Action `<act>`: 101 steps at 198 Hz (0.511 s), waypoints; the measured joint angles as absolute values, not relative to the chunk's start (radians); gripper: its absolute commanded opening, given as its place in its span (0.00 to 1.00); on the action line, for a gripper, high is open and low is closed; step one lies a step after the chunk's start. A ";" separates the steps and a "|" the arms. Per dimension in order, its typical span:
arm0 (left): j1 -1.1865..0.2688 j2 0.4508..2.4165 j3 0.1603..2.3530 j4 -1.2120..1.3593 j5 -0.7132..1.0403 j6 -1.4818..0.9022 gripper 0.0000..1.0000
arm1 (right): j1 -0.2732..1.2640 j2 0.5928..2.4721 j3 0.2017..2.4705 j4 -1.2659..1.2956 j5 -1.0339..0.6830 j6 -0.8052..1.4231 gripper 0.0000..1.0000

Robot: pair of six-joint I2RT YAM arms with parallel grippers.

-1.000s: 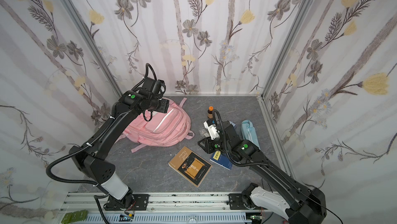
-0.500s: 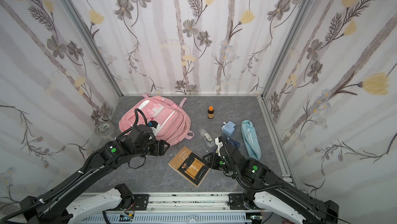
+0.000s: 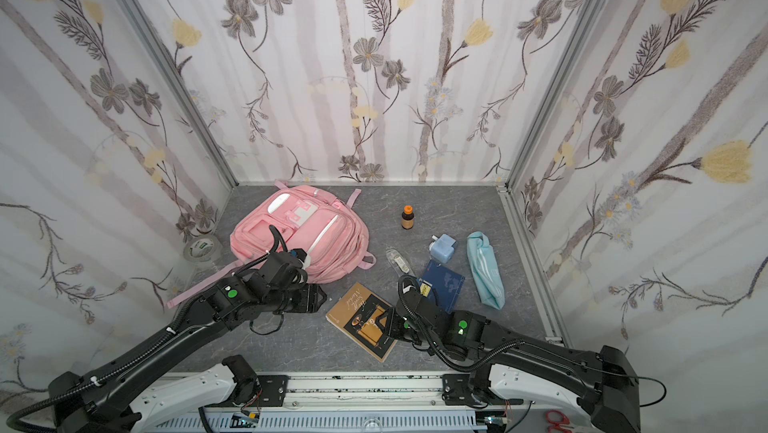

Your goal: Pack the student bag

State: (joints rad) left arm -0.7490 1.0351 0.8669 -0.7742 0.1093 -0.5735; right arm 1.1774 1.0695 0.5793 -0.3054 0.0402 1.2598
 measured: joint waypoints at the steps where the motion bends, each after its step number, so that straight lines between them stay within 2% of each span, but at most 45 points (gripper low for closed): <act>1: -0.749 1.037 0.867 -0.774 0.110 -0.574 0.67 | 1.179 1.069 0.577 -0.304 0.041 1.263 0.37; 41: -0.749 1.144 0.843 -0.709 0.162 -0.599 0.66 | 1.232 1.056 0.447 -0.249 0.088 1.419 0.40; 101: -0.749 1.224 0.739 -0.493 0.214 -0.683 0.67 | 1.232 0.914 0.212 -0.135 0.120 1.613 0.44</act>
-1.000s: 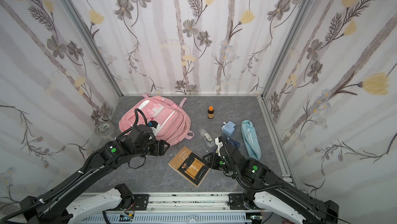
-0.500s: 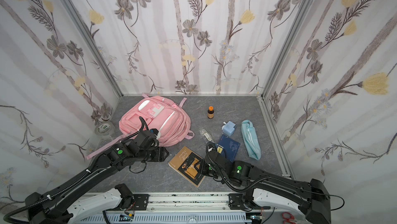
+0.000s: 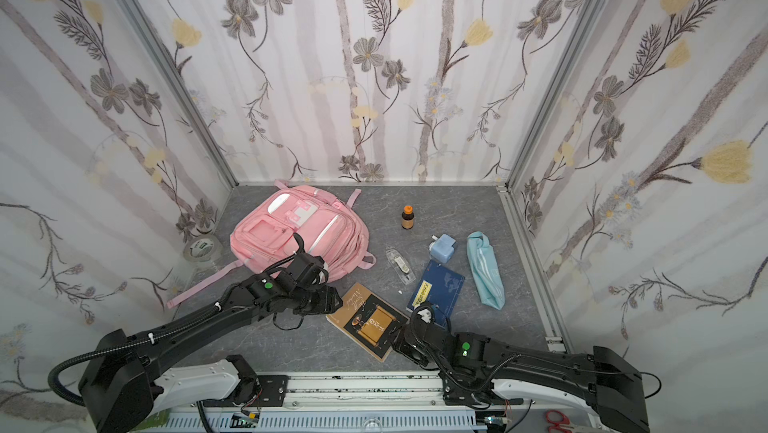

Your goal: Pack the student bag

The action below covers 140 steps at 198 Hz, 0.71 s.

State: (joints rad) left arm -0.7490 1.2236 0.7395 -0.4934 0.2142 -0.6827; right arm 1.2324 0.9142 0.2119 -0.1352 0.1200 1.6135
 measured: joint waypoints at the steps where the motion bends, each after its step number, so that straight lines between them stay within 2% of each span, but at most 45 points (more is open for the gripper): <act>1: -0.749 1.226 0.738 -0.490 0.214 -0.684 0.67 | 1.232 0.912 0.208 -0.133 0.120 1.617 0.45; 43: -0.749 1.311 0.716 -0.406 0.213 -0.693 0.65 | 1.177 0.863 0.146 -0.110 0.133 1.660 0.46; 85: -0.749 1.428 0.699 -0.324 0.213 -0.691 0.52 | 1.111 0.919 0.131 -0.023 0.100 1.640 0.47; 140: -0.744 1.502 0.668 -0.181 0.200 -0.687 0.52 | 1.097 1.002 0.090 0.151 0.059 1.640 0.45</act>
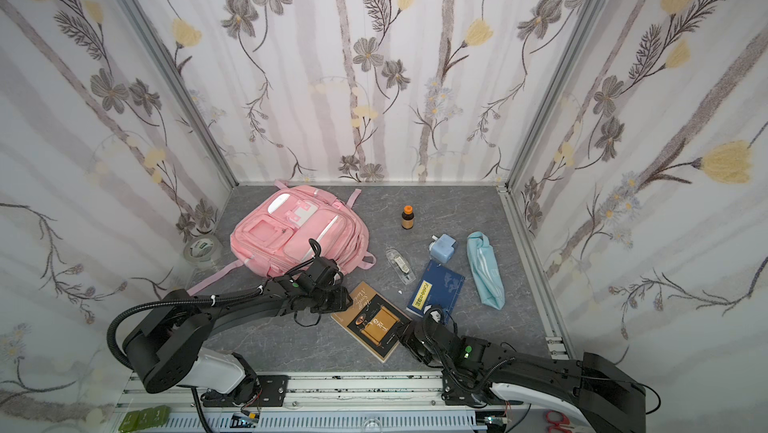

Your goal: Pack the student bag

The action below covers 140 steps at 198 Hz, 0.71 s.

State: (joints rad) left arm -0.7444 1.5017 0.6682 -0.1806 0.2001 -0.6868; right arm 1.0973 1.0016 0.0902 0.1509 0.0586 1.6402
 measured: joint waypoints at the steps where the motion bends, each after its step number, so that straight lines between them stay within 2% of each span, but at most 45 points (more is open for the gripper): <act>1: -0.744 1.502 0.668 -0.180 0.200 -0.688 0.51 | 1.097 1.002 0.090 0.152 0.059 1.641 0.45; 26: -0.744 1.525 0.664 -0.145 0.195 -0.692 0.51 | 1.097 0.993 0.085 0.157 0.058 1.641 0.38; 51: -0.744 1.536 0.659 -0.095 0.194 -0.693 0.51 | 1.097 0.942 0.083 0.142 0.059 1.641 0.24; 73: -0.744 1.538 0.654 -0.078 0.192 -0.695 0.51 | 1.097 0.884 0.082 0.138 0.069 1.641 0.18; 90: -0.743 1.541 0.651 -0.065 0.191 -0.695 0.51 | 1.097 0.841 0.079 0.142 0.086 1.639 0.19; 108: -0.743 1.541 0.644 -0.046 0.191 -0.699 0.51 | 1.097 0.808 0.070 0.149 0.091 1.637 0.29; 140: -0.743 1.538 0.633 -0.013 0.196 -0.709 0.51 | 1.094 0.770 0.052 0.152 0.091 1.637 0.27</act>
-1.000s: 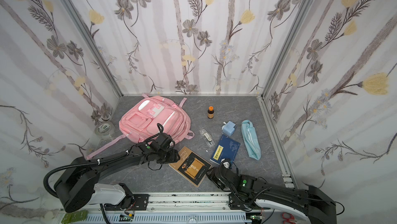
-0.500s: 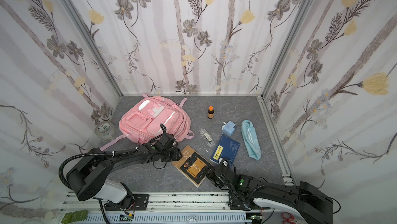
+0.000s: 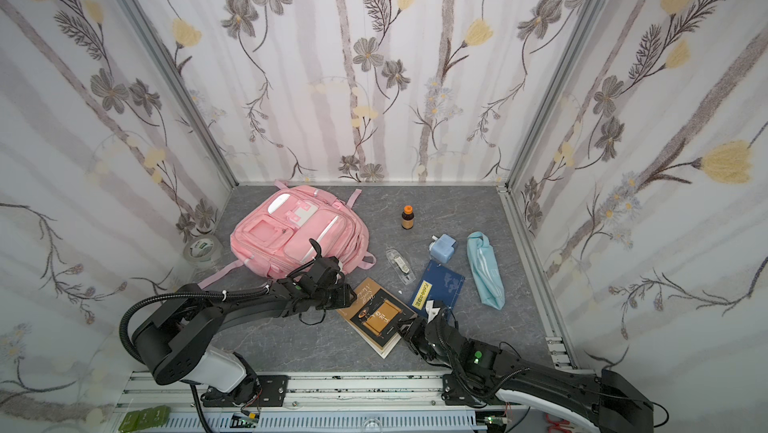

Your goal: Pack the student bag

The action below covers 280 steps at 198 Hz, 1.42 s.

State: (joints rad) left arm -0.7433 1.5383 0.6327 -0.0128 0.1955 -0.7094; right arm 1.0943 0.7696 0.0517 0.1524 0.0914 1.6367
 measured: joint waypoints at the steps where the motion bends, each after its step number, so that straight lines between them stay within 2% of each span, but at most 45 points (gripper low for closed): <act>1: -0.743 1.538 0.633 -0.013 0.196 -0.709 0.51 | 1.094 0.768 0.052 0.152 0.091 1.637 0.27; 17: -0.743 1.524 0.631 -0.010 0.196 -0.710 0.52 | 1.093 0.751 0.050 0.152 0.093 1.641 0.21; 34: -0.744 1.501 0.631 -0.043 0.205 -0.710 0.52 | 1.093 0.733 0.050 0.153 0.093 1.641 0.21; 40: -0.744 1.494 0.634 -0.062 0.212 -0.710 0.52 | 1.093 0.727 0.050 0.154 0.093 1.641 0.23; 55: -0.744 1.488 0.638 -0.087 0.223 -0.710 0.52 | 1.092 0.716 0.050 0.160 0.093 1.642 0.38; 70: -0.744 1.488 0.640 -0.101 0.226 -0.710 0.52 | 1.092 0.712 0.051 0.178 0.106 1.642 0.38; 122: -0.744 1.451 0.635 -0.157 0.240 -0.727 0.53 | 1.090 0.748 0.094 0.160 0.092 1.653 0.05; 133: -0.744 1.430 0.645 -0.199 0.240 -0.726 0.56 | 1.090 0.746 0.106 0.132 0.081 1.654 0.00; 161: -0.729 1.320 0.722 -0.308 0.234 -0.686 0.66 | 1.086 0.702 0.152 0.051 0.077 1.653 0.00; 178: -0.699 1.221 0.788 -0.364 0.206 -0.645 0.75 | 1.084 0.651 0.185 -0.005 0.082 1.637 0.00; 213: -0.620 0.993 0.874 -0.465 0.138 -0.558 0.86 | 1.076 0.538 0.268 -0.105 0.131 1.544 0.00; 237: -0.561 0.878 0.891 -0.488 0.144 -0.495 0.89 | 1.069 0.514 0.364 -0.139 0.157 1.420 0.00; 280: -0.479 0.827 0.919 -0.499 0.335 -0.357 0.98 | 1.065 0.617 0.637 -0.190 0.108 1.086 0.00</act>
